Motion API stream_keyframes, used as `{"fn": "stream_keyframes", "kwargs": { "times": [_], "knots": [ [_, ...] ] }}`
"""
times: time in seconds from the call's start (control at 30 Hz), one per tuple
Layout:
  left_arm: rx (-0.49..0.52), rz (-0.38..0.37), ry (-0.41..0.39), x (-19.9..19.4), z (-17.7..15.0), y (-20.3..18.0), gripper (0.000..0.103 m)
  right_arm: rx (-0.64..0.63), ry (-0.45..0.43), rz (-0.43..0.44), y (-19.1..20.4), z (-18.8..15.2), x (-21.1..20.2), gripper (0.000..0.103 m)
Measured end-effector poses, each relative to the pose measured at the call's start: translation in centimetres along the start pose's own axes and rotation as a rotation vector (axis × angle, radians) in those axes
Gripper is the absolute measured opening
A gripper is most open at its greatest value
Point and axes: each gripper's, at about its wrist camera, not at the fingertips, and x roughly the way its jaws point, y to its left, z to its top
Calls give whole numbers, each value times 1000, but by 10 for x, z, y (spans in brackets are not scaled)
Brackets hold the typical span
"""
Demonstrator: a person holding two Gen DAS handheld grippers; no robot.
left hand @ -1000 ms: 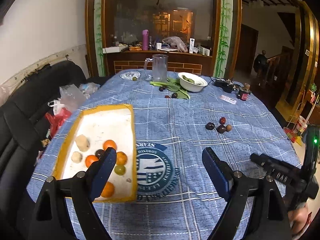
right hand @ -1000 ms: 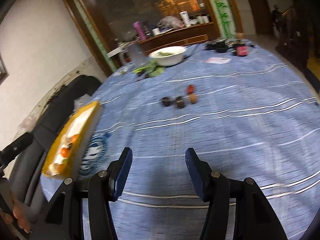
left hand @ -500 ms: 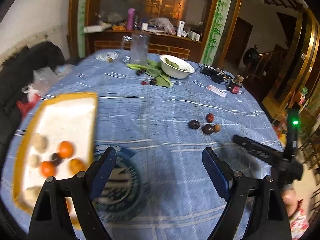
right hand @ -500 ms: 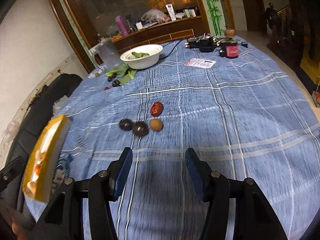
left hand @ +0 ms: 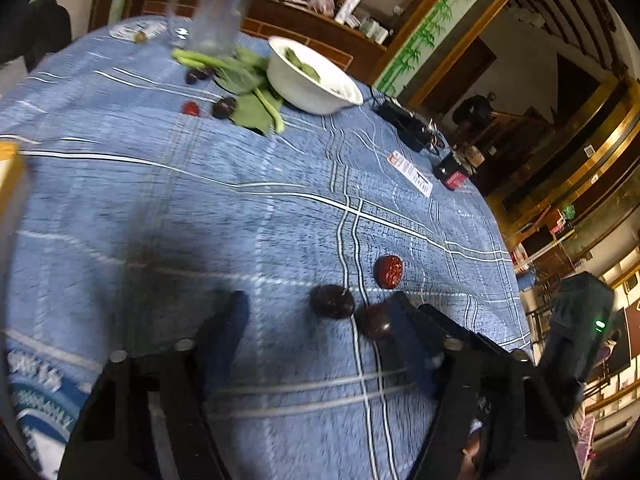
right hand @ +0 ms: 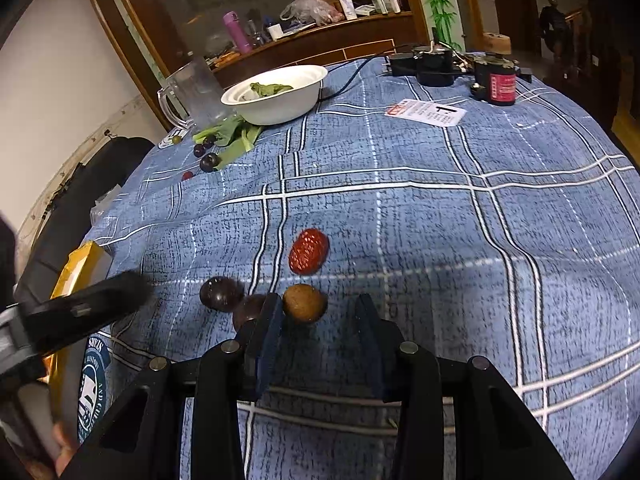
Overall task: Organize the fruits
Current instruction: 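Grasp a small brown ball with the right tool while the left tool grasps a dark plum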
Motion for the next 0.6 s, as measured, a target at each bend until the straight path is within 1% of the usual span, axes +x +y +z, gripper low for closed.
{"fn": "stream_keyframes", "kwargs": {
  "times": [0.03, 0.07, 0.1, 0.13, 0.17, 0.2, 0.33, 0.4, 0.43, 0.47, 0.53, 0.6],
  "knots": [
    [14, -4, 10, 7, 1, -3, 59, -5, 0, -1, 1, 1, 1, 40],
    [30, 0, 15, 12, 2, -4, 53, -16, 0, -3, 3, 1, 1, 40],
    [43, 6, 15, 15, 2, -5, 47, -31, -1, -5, 5, 1, 2, 38],
    [54, 11, 12, 16, 1, -6, 44, -39, -1, -3, 6, 1, 2, 31],
    [65, 10, 6, 18, 0, -6, 37, -48, 3, 12, 7, 0, 2, 28],
    [76, 10, 6, 20, -1, -5, 32, -56, 4, 14, 10, 0, 2, 27],
    [97, 1, 8, 27, -4, -4, 32, -85, -6, -12, 15, -2, 0, 26],
    [115, 15, -3, 28, -6, -8, 39, -89, -5, -10, 15, -1, 1, 26],
    [132, 24, -5, 30, -6, -11, 38, -84, -10, -11, 15, -1, 2, 26],
    [152, 45, -7, 31, -7, -14, 38, -80, -10, -9, 15, 0, 2, 26],
    [152, 38, -3, 32, -5, -14, 39, -64, -2, 13, 12, 1, 4, 27],
    [161, 28, 9, 31, -5, -14, 37, -48, 7, 33, 9, 2, 5, 27]
  ]
}}
